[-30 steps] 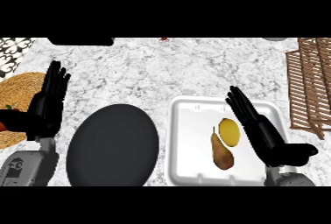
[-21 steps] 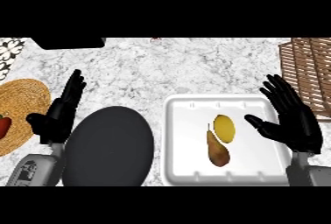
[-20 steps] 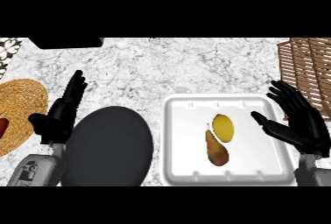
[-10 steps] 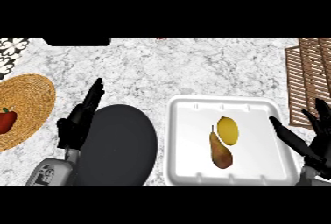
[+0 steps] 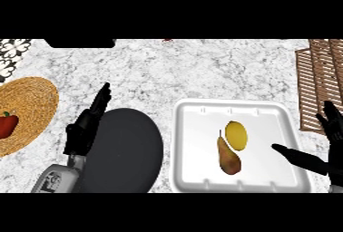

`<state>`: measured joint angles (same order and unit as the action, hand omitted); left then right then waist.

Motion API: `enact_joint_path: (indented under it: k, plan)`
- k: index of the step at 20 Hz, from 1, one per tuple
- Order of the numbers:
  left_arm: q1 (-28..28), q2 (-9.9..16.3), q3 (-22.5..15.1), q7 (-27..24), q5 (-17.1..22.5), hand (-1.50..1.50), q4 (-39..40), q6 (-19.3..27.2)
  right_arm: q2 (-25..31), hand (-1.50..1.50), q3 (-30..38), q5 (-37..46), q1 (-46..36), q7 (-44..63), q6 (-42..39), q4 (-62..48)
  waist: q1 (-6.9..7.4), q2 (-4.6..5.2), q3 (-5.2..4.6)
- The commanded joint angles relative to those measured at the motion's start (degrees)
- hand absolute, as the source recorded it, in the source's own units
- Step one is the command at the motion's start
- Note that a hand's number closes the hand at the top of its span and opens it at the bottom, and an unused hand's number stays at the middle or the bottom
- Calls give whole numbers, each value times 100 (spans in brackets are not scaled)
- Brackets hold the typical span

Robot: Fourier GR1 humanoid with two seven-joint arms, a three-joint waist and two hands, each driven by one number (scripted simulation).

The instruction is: Pick the lemon from the tray and place it in the tiered shelf

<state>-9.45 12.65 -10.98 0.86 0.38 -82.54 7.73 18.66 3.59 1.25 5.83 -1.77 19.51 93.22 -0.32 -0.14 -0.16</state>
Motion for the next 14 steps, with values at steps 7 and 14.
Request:
enact_joint_path:
  k: [7, 14]
  plan:
    - [-270, 7, 219, -40, 64, 0, 260, -150, 1240, -150, -1049, 1181, -471, 3395, -1001, 1421, 47, 18, -4]
    - [-351, -158, 193, -38, -22, 0, 364, -79, 1775, -150, -1770, 1586, -1001, 5471, -2181, 2088, 35, 14, 3]
